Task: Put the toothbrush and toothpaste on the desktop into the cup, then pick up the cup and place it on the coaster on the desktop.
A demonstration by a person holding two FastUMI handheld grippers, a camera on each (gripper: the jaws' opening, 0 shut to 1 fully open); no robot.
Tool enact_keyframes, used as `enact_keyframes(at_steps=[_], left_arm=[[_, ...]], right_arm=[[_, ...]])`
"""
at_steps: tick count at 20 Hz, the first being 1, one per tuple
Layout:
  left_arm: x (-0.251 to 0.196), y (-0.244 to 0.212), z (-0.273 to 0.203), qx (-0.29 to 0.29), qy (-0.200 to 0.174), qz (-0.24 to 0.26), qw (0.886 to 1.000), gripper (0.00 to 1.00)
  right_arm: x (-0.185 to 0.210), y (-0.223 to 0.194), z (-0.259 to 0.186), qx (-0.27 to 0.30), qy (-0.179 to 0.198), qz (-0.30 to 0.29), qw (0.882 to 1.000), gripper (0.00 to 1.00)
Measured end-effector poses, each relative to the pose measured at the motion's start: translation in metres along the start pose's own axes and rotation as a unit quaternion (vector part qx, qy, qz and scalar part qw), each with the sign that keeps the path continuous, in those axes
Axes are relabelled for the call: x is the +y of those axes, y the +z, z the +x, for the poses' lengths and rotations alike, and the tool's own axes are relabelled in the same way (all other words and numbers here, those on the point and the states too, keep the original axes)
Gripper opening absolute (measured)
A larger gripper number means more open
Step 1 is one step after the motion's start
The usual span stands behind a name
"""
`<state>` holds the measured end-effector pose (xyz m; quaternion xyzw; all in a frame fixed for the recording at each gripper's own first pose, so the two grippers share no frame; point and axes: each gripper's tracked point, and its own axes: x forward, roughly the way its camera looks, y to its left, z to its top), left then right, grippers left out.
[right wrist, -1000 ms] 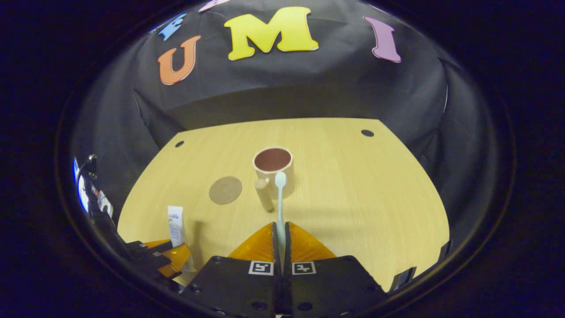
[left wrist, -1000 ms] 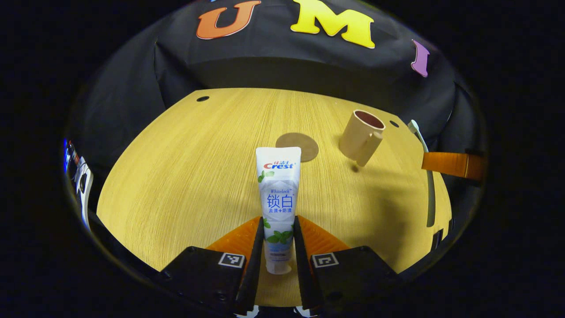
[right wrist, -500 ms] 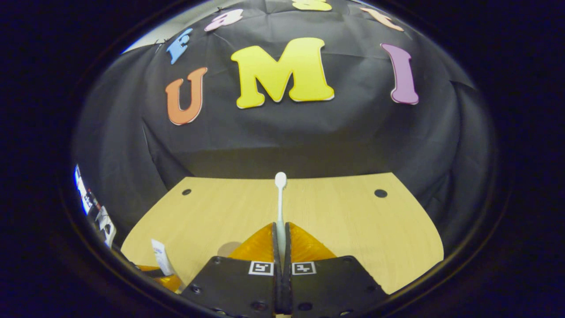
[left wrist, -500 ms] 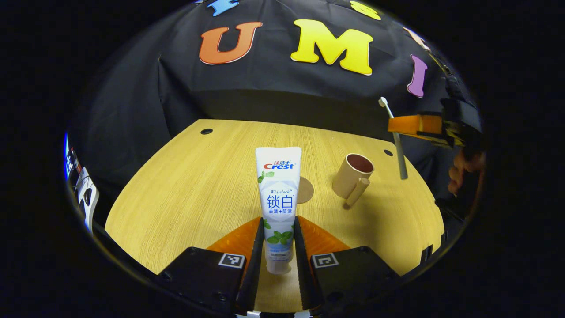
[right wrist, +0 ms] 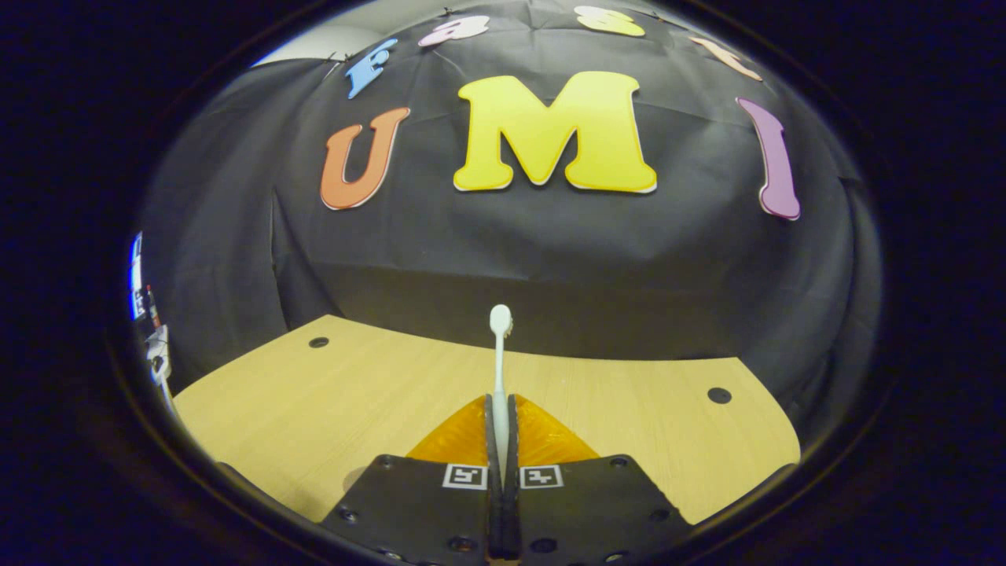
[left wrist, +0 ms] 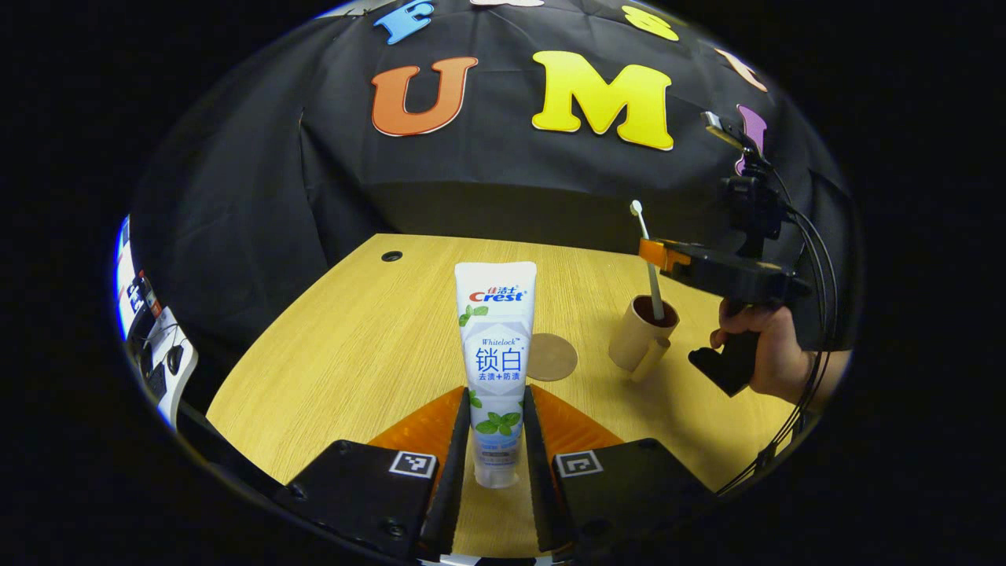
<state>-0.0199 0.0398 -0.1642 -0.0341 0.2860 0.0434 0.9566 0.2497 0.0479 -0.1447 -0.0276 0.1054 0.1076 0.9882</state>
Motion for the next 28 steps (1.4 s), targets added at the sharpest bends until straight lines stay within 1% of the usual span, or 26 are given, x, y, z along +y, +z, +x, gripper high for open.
enact_keyframes(at_steps=[2, 7, 10, 11, 12, 13, 15, 16, 17, 18, 19, 20, 21, 22, 24, 25, 28], left_arm=[[-0.001, 0.003, 0.000, -0.003, 0.003, 0.000, 1.000, 0.41], [-0.014, 0.010, -0.006, -0.005, 0.001, 0.010, 1.000, 0.41], [-0.025, 0.012, -0.007, -0.010, -0.011, 0.013, 1.000, 0.41], [-0.028, 0.015, -0.007, -0.013, -0.013, 0.015, 1.000, 0.41], [-0.030, 0.017, -0.007, -0.018, -0.016, 0.017, 1.000, 0.41], [-0.033, 0.020, -0.006, -0.022, -0.017, 0.018, 0.999, 0.41], [-0.037, 0.027, -0.002, -0.033, -0.021, 0.024, 0.999, 0.41], [-0.038, 0.033, -0.001, -0.039, -0.023, 0.028, 0.999, 0.41], [-0.040, 0.039, -0.002, -0.046, -0.025, 0.033, 0.998, 0.41], [-0.042, 0.046, -0.001, -0.057, -0.028, 0.036, 0.997, 0.41], [-0.045, 0.055, 0.002, -0.070, -0.032, 0.038, 0.996, 0.41], [-0.053, 0.052, 0.012, -0.084, -0.039, 0.036, 0.995, 0.41], [-0.060, 0.060, 0.017, -0.099, -0.046, 0.036, 0.993, 0.41], [-0.071, 0.070, 0.022, -0.116, -0.056, 0.036, 0.991, 0.41], [-0.093, 0.087, 0.033, -0.152, -0.080, 0.038, 0.984, 0.40], [-0.107, 0.093, 0.041, -0.167, -0.094, 0.039, 0.981, 0.39], [-0.145, 0.098, 0.064, -0.184, -0.129, 0.039, 0.974, 0.39]], right_arm=[[-0.007, -0.011, 0.004, 0.004, -0.015, 0.003, 1.000, 0.00], [-0.010, -0.032, 0.005, -0.003, -0.015, 0.012, 1.000, 0.00], [-0.017, -0.043, 0.002, -0.001, -0.027, 0.005, 1.000, 0.00], [-0.019, -0.043, -0.001, -0.006, -0.027, 0.001, 1.000, 0.04], [-0.017, -0.044, -0.004, -0.008, -0.024, -0.004, 1.000, 0.04], [-0.015, -0.045, -0.008, -0.006, -0.017, -0.009, 1.000, 0.07], [-0.011, -0.050, -0.015, 0.000, -0.003, -0.008, 1.000, 0.10], [-0.012, -0.054, -0.019, 0.003, -0.001, -0.009, 1.000, 0.14], [-0.012, -0.056, -0.024, 0.008, 0.001, -0.008, 1.000, 0.25], [-0.013, -0.056, -0.031, 0.016, 0.002, -0.001, 1.000, 0.33], [-0.015, -0.053, -0.040, 0.017, 0.001, 0.008, 1.000, 0.56], [-0.019, -0.048, -0.050, 0.017, -0.001, 0.016, 1.000, 0.78], [-0.024, -0.042, -0.061, 0.016, -0.003, 0.020, 1.000, 0.85], [-0.030, -0.039, -0.073, 0.016, -0.008, 0.020, 1.000, 0.89], [-0.047, -0.039, -0.095, 0.024, -0.017, 0.018, 0.999, 0.90], [-0.057, -0.041, -0.106, 0.028, -0.022, 0.016, 0.999, 0.93], [-0.085, -0.055, -0.132, 0.045, -0.040, 0.001, 0.998, 0.93]])
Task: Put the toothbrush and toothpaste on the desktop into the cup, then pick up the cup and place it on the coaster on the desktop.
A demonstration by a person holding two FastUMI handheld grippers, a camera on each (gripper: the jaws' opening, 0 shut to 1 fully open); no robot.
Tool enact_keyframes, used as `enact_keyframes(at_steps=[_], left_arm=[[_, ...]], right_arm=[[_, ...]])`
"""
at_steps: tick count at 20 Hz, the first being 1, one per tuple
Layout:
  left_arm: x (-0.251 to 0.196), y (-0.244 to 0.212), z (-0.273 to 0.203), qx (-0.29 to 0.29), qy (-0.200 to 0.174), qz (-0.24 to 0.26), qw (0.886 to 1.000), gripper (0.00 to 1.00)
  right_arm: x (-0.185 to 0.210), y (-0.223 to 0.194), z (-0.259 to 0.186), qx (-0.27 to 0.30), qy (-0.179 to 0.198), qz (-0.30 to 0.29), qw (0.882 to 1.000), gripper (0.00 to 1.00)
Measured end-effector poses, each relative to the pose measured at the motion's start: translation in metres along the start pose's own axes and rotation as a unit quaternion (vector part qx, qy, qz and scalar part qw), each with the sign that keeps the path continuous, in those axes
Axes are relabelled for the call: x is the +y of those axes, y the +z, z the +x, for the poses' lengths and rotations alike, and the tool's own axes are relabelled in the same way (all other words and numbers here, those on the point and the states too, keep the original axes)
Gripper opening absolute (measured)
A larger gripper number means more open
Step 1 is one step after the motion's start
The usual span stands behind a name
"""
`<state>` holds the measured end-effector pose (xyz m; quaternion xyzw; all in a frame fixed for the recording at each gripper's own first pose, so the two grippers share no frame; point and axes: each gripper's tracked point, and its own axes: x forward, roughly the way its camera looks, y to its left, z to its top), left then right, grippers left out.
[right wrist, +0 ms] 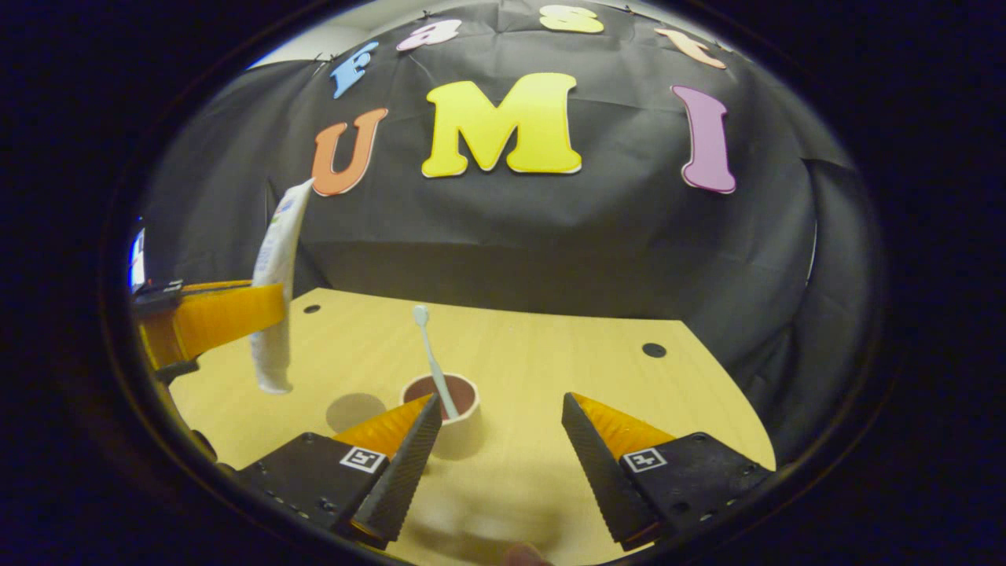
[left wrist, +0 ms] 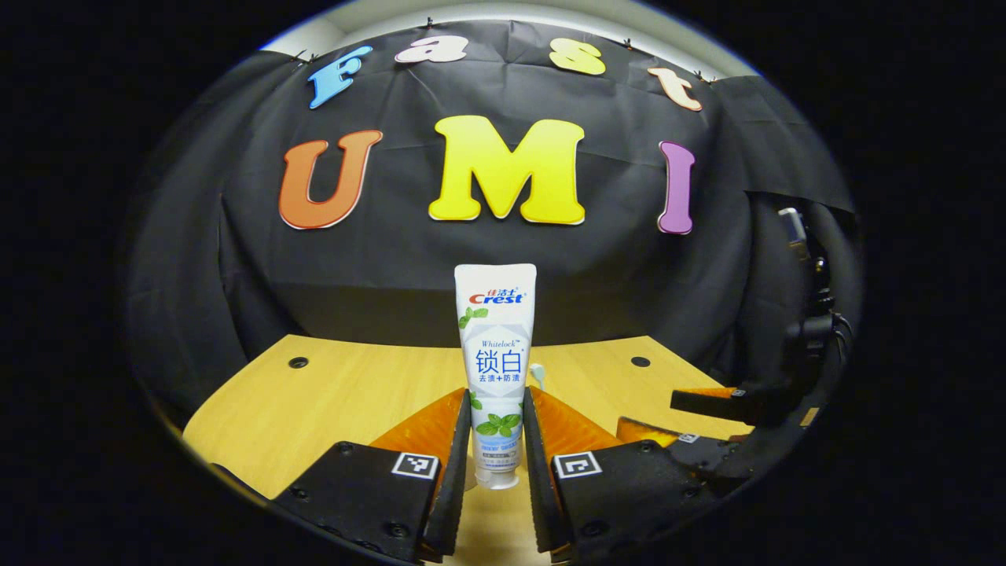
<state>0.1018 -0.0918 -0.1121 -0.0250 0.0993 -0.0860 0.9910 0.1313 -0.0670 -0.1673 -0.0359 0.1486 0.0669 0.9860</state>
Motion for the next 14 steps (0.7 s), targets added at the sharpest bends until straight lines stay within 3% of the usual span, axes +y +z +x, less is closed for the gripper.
enact_keyframes(at_steps=[6, 10, 14], left_arm=[[-0.046, -0.013, 0.055, -0.038, -0.043, 0.020, 0.998, 0.39], [-0.057, -0.017, 0.082, -0.070, -0.050, 0.023, 0.996, 0.39], [-0.055, -0.044, 0.098, -0.058, -0.053, 0.036, 0.996, 0.39]], right_arm=[[-0.040, -0.030, -0.014, 0.031, -0.035, 0.012, 0.999, 0.94], [-0.052, -0.042, -0.010, 0.043, -0.044, 0.024, 0.998, 0.94], [-0.062, -0.051, -0.008, 0.052, -0.052, 0.028, 0.997, 0.94]])
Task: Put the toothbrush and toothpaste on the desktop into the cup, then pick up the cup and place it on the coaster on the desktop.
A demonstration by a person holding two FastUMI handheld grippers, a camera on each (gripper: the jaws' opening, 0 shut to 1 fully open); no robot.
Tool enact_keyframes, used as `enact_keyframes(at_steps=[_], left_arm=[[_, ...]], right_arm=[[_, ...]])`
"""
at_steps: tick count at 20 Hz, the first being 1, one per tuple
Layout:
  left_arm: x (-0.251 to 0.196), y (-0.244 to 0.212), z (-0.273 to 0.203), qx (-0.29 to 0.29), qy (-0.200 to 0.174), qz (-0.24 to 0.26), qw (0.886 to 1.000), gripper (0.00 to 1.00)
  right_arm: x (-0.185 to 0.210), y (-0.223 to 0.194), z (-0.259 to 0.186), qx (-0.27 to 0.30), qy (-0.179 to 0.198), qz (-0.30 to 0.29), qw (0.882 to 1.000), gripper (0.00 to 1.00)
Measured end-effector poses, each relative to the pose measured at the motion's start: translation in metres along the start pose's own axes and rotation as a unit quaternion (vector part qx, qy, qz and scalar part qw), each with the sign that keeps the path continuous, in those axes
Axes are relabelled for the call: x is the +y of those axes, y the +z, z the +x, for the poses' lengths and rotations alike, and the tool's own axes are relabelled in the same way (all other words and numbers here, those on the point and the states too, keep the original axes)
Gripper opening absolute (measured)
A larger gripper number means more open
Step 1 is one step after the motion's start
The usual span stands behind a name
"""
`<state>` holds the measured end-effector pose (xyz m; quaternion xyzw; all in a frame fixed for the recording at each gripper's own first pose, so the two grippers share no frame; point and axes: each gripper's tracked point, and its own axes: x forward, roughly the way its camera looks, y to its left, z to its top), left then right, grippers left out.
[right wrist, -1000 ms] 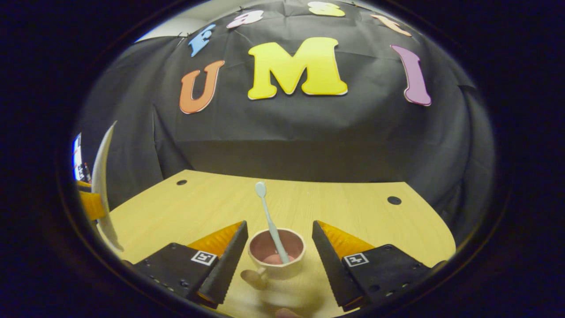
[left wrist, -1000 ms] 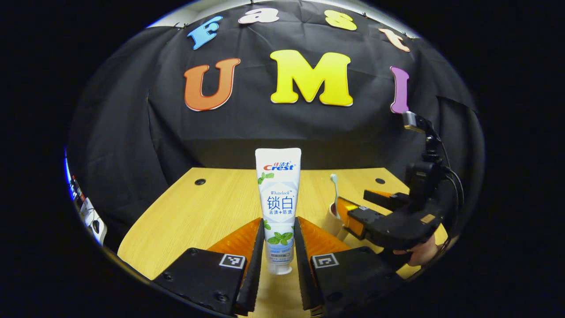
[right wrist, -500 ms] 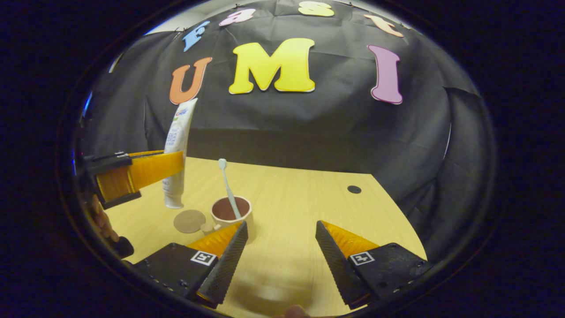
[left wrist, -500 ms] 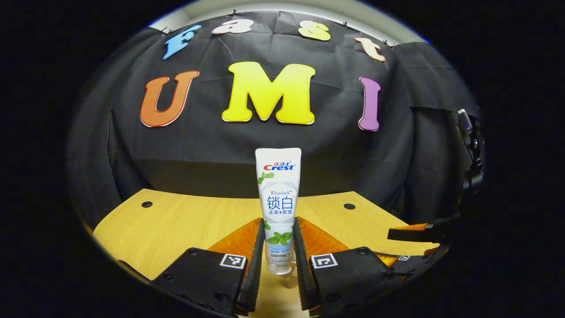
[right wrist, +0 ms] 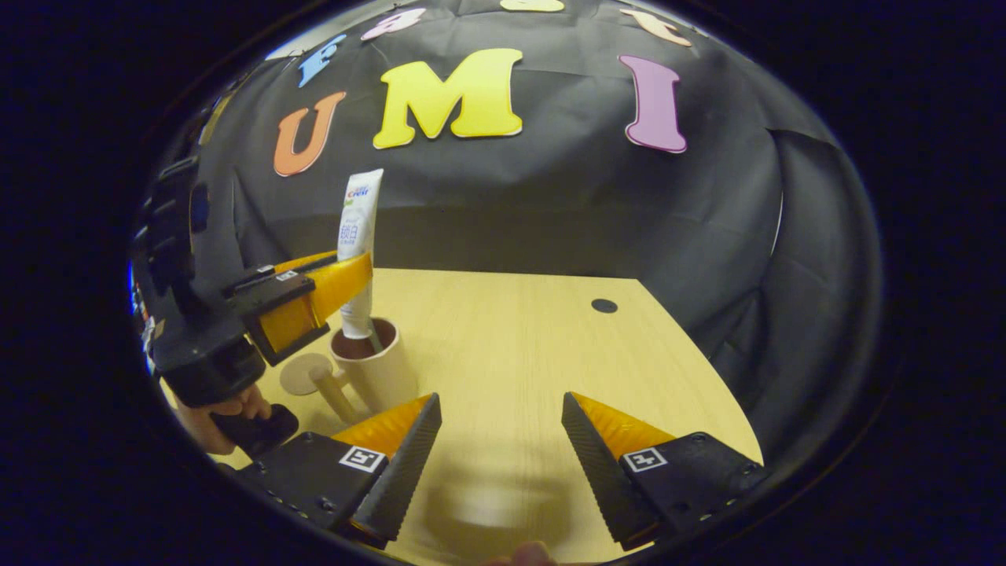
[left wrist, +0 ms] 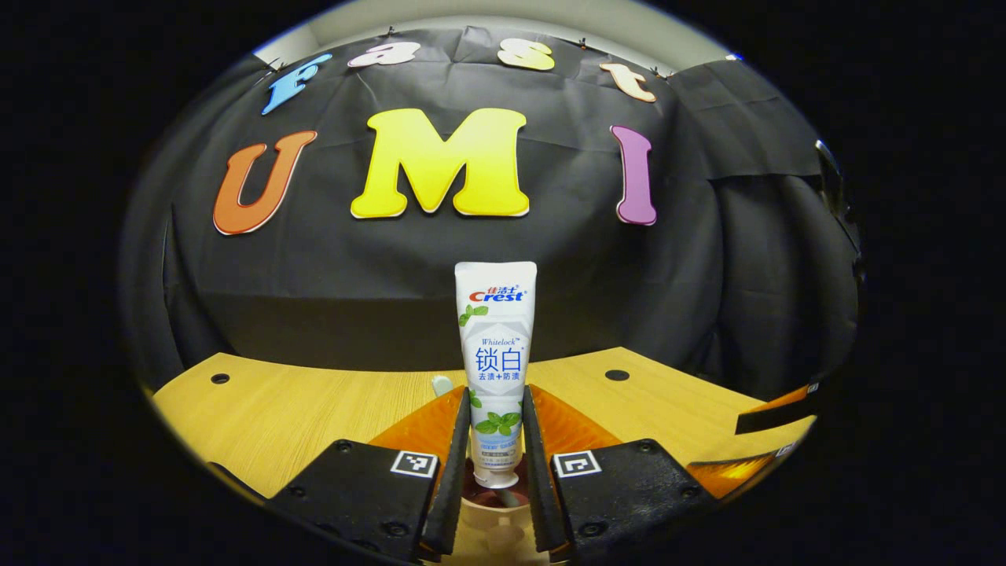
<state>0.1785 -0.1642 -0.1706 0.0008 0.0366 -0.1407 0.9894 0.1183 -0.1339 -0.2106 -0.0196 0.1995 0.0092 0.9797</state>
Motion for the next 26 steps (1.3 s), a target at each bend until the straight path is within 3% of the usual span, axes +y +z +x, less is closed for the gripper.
enact_keyframes(at_steps=[7, 8, 9, 15, 17, 20, 22, 26], left_arm=[[-0.002, -0.042, -0.003, 0.036, -0.011, -0.008, 0.999, 0.40], [-0.002, -0.050, -0.006, 0.049, -0.011, -0.014, 0.999, 0.48], [-0.004, -0.051, -0.010, 0.053, -0.011, -0.015, 0.998, 0.41], [0.001, -0.032, -0.034, 0.051, -0.011, -0.023, 0.998, 0.48], [0.005, -0.019, -0.049, 0.047, -0.008, -0.034, 0.998, 0.55], [0.022, 0.004, -0.075, 0.035, 0.012, -0.041, 0.998, 0.86], [0.038, 0.012, -0.092, 0.038, 0.030, -0.032, 0.998, 0.98], [0.069, 0.026, -0.124, 0.044, 0.057, -0.040, 0.997, 0.98]], right_arm=[[0.005, -0.003, 0.000, 0.008, -0.003, -0.002, 1.000, 0.94], [0.007, -0.002, 0.000, 0.008, -0.003, 0.000, 1.000, 0.94], [0.007, -0.002, -0.001, 0.010, -0.004, 0.001, 1.000, 0.94], [0.011, 0.008, -0.013, 0.016, -0.011, 0.015, 1.000, 0.94], [0.016, 0.012, -0.018, 0.021, -0.012, 0.021, 0.999, 0.94], [0.034, 0.023, -0.023, 0.033, -0.005, 0.028, 0.999, 0.94], [0.051, 0.031, -0.027, 0.043, 0.005, 0.029, 0.999, 0.94], [0.086, 0.041, -0.031, 0.071, 0.022, 0.028, 0.997, 0.94]])
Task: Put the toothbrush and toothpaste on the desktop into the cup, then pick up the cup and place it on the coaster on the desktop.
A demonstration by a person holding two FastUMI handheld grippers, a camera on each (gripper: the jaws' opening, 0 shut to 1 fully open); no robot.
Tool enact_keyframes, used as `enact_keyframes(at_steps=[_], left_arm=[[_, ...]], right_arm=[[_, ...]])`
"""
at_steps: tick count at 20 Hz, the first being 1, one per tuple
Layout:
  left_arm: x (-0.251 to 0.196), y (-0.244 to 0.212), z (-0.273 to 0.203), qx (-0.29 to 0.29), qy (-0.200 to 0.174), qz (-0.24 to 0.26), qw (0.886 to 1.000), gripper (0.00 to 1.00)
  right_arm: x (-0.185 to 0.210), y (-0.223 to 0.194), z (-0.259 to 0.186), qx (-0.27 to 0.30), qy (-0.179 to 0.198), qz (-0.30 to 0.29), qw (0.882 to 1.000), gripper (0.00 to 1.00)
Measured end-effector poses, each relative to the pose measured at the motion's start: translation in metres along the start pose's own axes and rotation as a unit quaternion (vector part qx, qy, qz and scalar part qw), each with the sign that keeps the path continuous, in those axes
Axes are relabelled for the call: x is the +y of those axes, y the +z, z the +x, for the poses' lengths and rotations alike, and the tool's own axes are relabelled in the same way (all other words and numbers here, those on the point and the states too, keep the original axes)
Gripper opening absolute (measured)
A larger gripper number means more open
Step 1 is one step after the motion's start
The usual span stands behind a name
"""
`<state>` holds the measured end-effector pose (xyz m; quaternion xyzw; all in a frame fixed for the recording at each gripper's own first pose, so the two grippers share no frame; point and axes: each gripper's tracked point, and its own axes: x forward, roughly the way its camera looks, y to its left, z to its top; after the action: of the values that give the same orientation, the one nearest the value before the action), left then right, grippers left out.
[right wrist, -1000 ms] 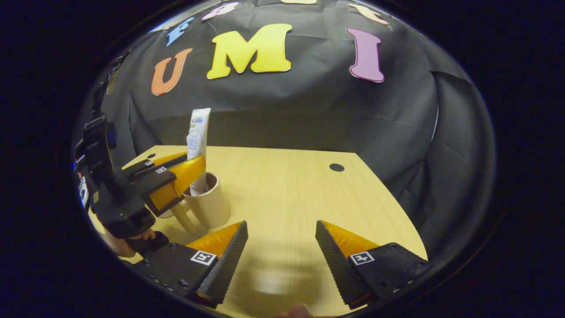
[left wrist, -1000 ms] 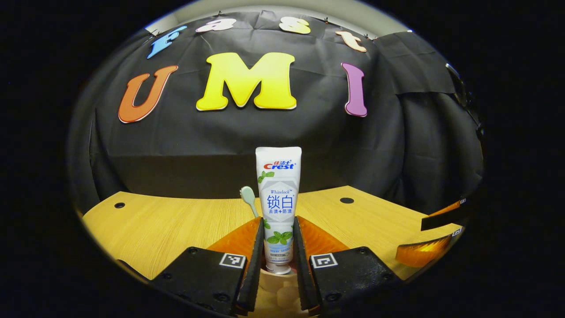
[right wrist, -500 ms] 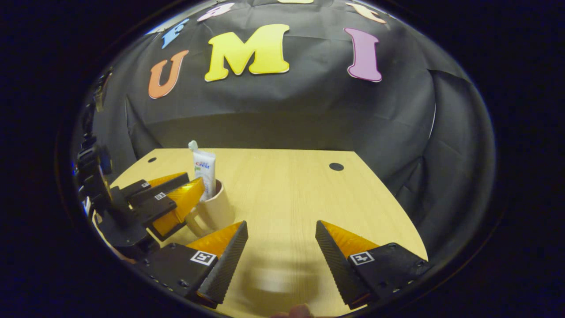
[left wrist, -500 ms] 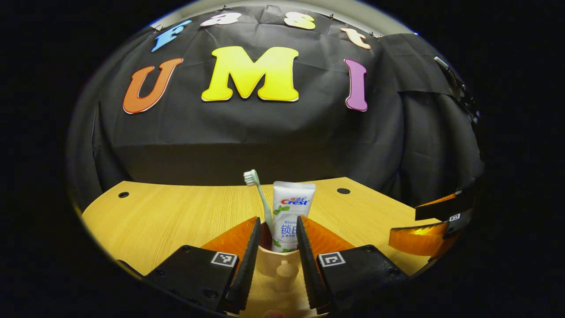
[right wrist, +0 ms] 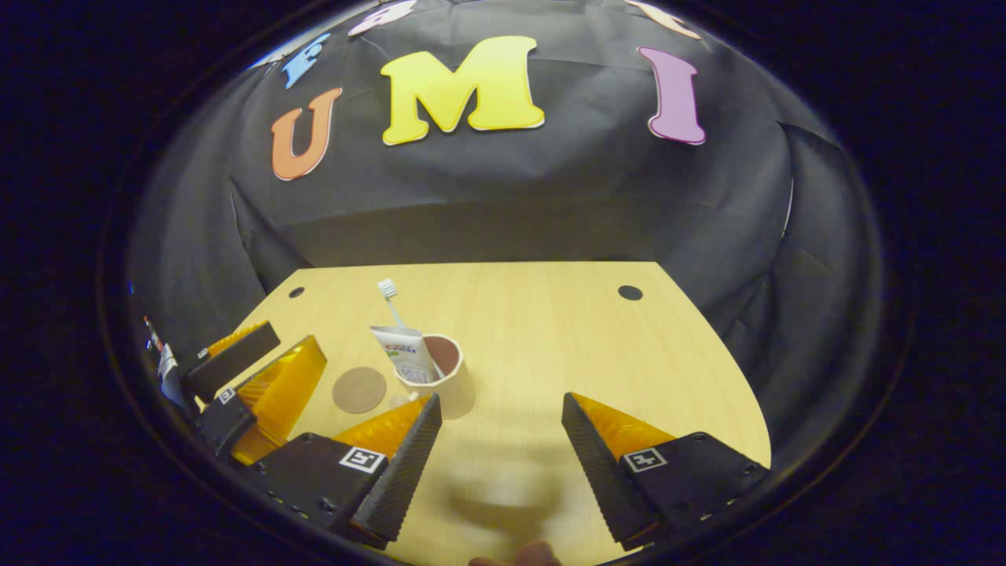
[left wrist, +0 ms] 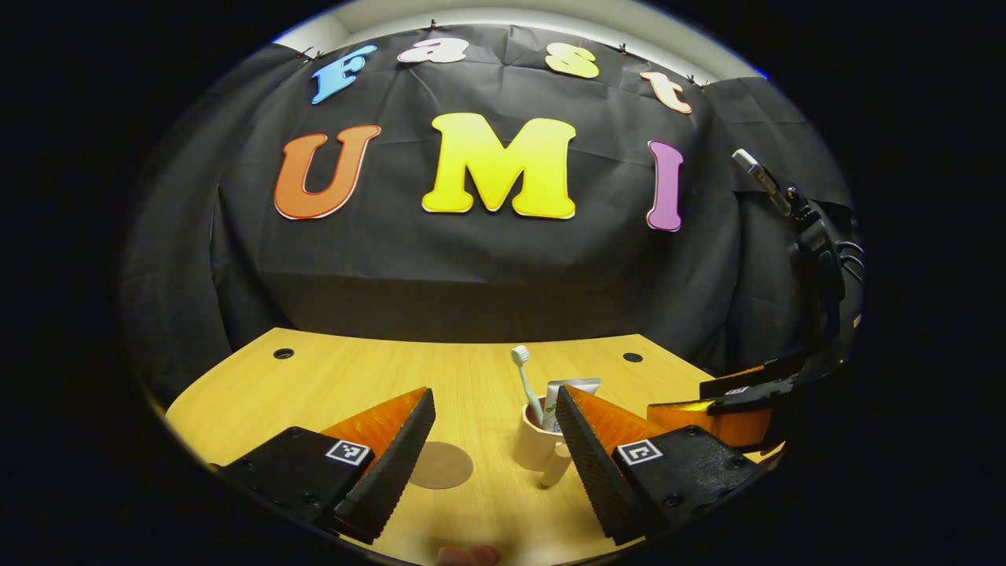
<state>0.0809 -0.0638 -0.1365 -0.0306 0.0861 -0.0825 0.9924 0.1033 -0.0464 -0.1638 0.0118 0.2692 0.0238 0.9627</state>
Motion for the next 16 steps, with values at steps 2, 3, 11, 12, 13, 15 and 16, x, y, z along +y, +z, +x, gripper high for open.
enact_keyframes(at_steps=[2, 3, 11, 12, 13, 15, 16], left_arm=[[0.021, 0.006, -0.013, 0.002, 0.018, -0.003, 1.000, 0.98], [0.032, 0.010, -0.020, 0.001, 0.028, -0.008, 1.000, 0.98], [0.118, 0.046, -0.050, -0.023, 0.098, -0.018, 0.995, 0.98], [0.128, 0.048, -0.051, -0.025, 0.106, -0.018, 0.994, 0.98], [0.137, 0.050, -0.053, -0.025, 0.114, -0.019, 0.993, 0.98], [0.156, 0.050, -0.053, -0.024, 0.130, -0.020, 0.991, 0.98], [0.163, 0.049, -0.054, -0.024, 0.136, -0.020, 0.990, 0.98]], right_arm=[[0.019, 0.002, 0.000, 0.019, 0.008, 0.000, 1.000, 0.94], [0.028, 0.001, 0.002, 0.032, 0.011, 0.000, 0.999, 0.94], [0.073, -0.003, 0.034, 0.137, -0.004, 0.021, 0.990, 0.94], [0.074, -0.005, 0.042, 0.151, -0.011, 0.021, 0.988, 0.94], [0.075, -0.009, 0.049, 0.166, -0.018, 0.021, 0.986, 0.94], [0.077, -0.019, 0.065, 0.201, -0.028, 0.025, 0.979, 0.94], [0.076, -0.026, 0.072, 0.218, -0.035, 0.025, 0.975, 0.94]])
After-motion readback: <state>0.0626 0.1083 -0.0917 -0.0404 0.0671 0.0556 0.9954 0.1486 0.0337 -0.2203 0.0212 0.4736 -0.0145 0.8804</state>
